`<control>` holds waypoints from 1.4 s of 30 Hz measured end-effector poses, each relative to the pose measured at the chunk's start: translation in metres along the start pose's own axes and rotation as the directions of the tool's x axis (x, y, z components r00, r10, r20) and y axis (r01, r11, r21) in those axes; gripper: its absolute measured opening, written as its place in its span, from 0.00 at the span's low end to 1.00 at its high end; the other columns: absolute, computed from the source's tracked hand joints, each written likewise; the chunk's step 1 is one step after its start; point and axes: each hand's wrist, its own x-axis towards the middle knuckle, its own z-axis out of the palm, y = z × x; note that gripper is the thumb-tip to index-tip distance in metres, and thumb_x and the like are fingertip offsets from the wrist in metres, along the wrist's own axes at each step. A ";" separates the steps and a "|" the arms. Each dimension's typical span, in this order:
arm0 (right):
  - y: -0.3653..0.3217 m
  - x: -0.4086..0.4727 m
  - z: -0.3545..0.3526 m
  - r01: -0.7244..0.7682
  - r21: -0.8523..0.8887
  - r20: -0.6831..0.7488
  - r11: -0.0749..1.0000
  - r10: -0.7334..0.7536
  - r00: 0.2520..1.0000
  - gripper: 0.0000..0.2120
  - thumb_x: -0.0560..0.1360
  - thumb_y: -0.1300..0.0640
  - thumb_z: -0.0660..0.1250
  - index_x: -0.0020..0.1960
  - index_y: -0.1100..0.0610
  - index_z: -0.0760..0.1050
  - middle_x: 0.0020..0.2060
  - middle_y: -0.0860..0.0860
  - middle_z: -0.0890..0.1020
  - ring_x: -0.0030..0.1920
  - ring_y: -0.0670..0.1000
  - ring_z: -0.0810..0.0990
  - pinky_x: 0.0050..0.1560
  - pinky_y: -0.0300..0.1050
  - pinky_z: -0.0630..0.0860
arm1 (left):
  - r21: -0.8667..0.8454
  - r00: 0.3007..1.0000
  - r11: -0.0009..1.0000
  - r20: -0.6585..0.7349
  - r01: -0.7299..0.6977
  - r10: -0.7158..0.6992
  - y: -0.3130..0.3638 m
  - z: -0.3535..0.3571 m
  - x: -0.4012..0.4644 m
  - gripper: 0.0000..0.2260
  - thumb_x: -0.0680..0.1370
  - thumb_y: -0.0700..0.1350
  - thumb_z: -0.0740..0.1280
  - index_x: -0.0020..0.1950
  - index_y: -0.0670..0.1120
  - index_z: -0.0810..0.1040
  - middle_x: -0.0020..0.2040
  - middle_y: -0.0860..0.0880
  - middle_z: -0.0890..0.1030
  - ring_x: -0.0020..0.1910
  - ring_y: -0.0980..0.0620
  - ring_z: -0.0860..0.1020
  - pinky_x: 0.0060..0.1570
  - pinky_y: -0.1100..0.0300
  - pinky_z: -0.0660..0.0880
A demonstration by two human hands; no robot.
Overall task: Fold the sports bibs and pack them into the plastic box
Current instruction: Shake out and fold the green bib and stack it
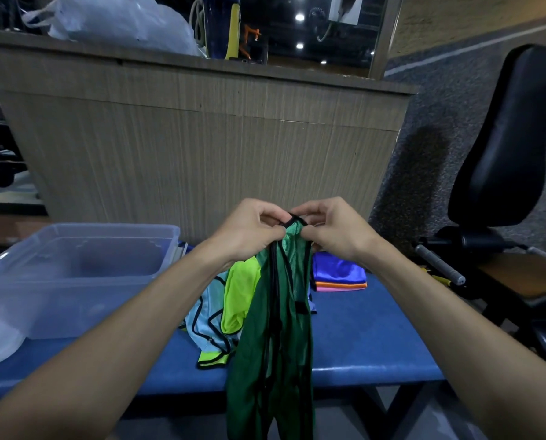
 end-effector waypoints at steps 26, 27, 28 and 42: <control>0.005 -0.016 -0.006 0.195 -0.255 -0.097 0.947 -0.225 0.969 0.19 0.70 0.58 0.67 0.60 0.49 0.78 0.32 0.54 0.82 0.31 0.55 0.76 0.39 0.49 0.76 | -0.183 0.977 0.976 0.199 0.120 -0.083 0.019 -0.011 -0.008 0.14 0.83 0.35 0.57 0.62 0.41 0.80 0.54 0.43 0.86 0.52 0.48 0.86 0.53 0.53 0.83; 0.007 -0.019 -0.012 0.204 -0.136 -0.050 0.969 -0.213 0.976 0.20 0.70 0.59 0.65 0.61 0.49 0.78 0.34 0.56 0.82 0.32 0.56 0.75 0.38 0.50 0.75 | -0.112 0.982 0.991 0.179 0.078 -0.057 0.016 -0.015 -0.010 0.14 0.83 0.35 0.58 0.61 0.42 0.81 0.52 0.45 0.87 0.52 0.49 0.85 0.52 0.53 0.82; 0.006 -0.022 -0.019 0.202 -0.015 0.001 0.979 -0.202 0.979 0.21 0.71 0.62 0.63 0.62 0.50 0.78 0.35 0.57 0.79 0.33 0.56 0.72 0.36 0.49 0.72 | -0.041 0.989 0.998 0.142 0.037 -0.031 0.012 -0.020 -0.012 0.13 0.82 0.34 0.59 0.59 0.43 0.81 0.51 0.46 0.87 0.51 0.49 0.85 0.51 0.54 0.82; -0.030 -0.025 -0.089 0.191 0.090 0.041 0.977 -0.196 0.980 0.28 0.75 0.75 0.55 0.64 0.52 0.80 0.39 0.51 0.76 0.38 0.48 0.74 0.40 0.37 0.71 | 0.233 0.831 0.807 0.009 -0.542 0.556 -0.014 0.009 -0.059 0.11 0.74 0.37 0.74 0.53 0.49 0.80 0.50 0.56 0.80 0.51 0.52 0.78 0.51 0.59 0.74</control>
